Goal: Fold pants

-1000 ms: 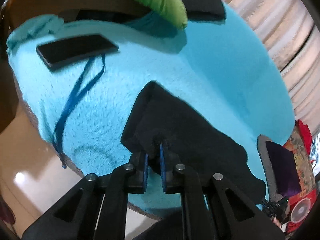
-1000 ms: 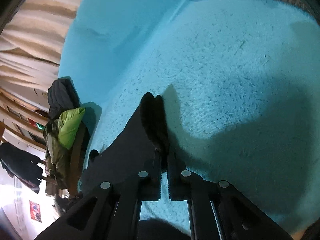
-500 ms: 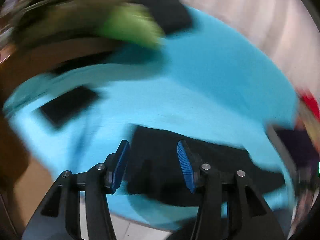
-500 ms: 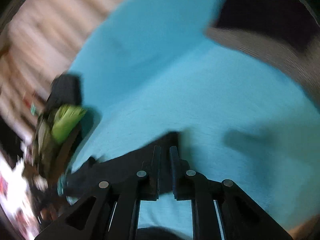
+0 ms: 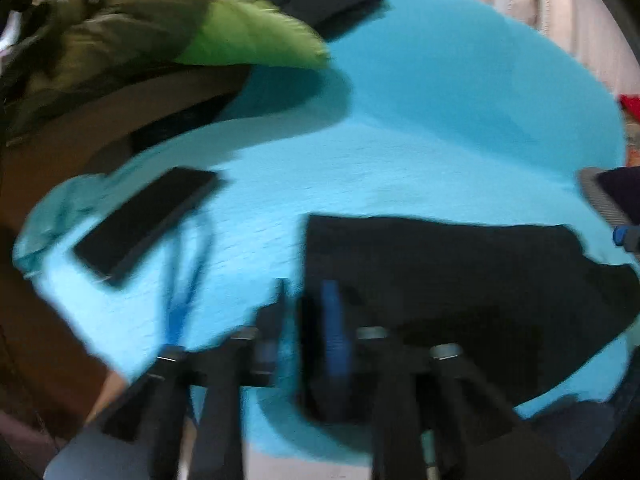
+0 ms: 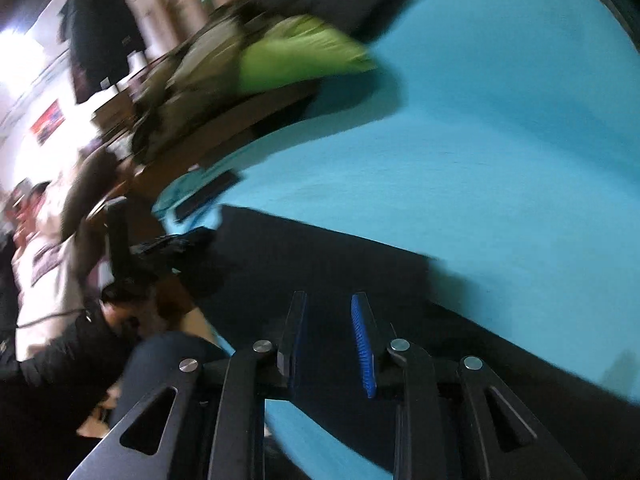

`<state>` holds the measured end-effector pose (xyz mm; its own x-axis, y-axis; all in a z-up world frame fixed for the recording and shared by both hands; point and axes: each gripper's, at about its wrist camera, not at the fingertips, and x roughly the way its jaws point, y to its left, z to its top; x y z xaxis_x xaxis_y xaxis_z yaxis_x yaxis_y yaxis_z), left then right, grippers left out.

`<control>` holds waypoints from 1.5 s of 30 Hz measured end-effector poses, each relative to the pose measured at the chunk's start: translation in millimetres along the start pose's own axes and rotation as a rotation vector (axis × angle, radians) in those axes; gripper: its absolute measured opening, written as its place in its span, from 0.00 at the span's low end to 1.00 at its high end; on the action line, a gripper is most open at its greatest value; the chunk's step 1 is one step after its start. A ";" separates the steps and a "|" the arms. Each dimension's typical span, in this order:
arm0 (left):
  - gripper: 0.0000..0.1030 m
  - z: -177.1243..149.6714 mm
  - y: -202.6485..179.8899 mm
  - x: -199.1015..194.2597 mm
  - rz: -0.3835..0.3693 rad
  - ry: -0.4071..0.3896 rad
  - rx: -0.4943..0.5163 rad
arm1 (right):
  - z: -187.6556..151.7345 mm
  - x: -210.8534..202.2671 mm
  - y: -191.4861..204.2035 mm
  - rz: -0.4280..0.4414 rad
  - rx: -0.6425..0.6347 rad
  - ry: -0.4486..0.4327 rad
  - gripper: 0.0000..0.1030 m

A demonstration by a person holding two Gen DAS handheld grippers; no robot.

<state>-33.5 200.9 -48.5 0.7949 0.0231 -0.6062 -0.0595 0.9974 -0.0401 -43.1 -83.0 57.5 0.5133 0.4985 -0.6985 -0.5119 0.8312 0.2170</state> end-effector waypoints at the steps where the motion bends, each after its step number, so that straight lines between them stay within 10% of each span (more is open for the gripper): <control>1: 0.36 -3.5 7.3 -5.0 0.006 -0.011 -0.035 | 9.2 17.0 10.9 0.022 -0.019 0.012 0.24; 6: 0.36 1.0 5.6 -42.2 -0.148 -0.099 -0.050 | 19.4 92.9 16.4 -0.199 -0.030 0.148 0.21; 10: 0.36 19.2 -31.1 -26.6 -0.324 -0.067 0.053 | 18.7 105.5 -0.7 -0.194 0.060 0.092 0.28; 18: 0.36 42.4 -28.3 42.4 -0.074 0.089 0.047 | 28.7 109.5 -36.5 -0.094 0.182 0.094 0.22; 20: 0.39 38.3 -22.5 45.7 -0.085 0.067 0.039 | 32.9 111.0 -52.6 -0.080 0.232 0.114 0.00; 31: 0.39 27.4 -22.7 37.0 -0.078 0.045 0.010 | 22.1 32.7 -80.4 -0.009 0.303 0.045 0.18; 35: 0.39 29.5 -21.8 38.3 -0.080 0.059 0.011 | 4.9 68.5 -76.9 -0.142 0.236 0.165 0.00; 45: 0.37 65.0 -27.4 18.8 -0.099 0.094 -0.023 | -7.3 1.5 -80.7 -0.041 0.313 0.008 0.16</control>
<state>22.3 178.4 -7.2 0.7375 -0.0830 -0.6702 0.0018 0.9927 -0.1209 -6.0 -151.1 33.9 0.5227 0.4621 -0.7164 -0.2533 0.8866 0.3871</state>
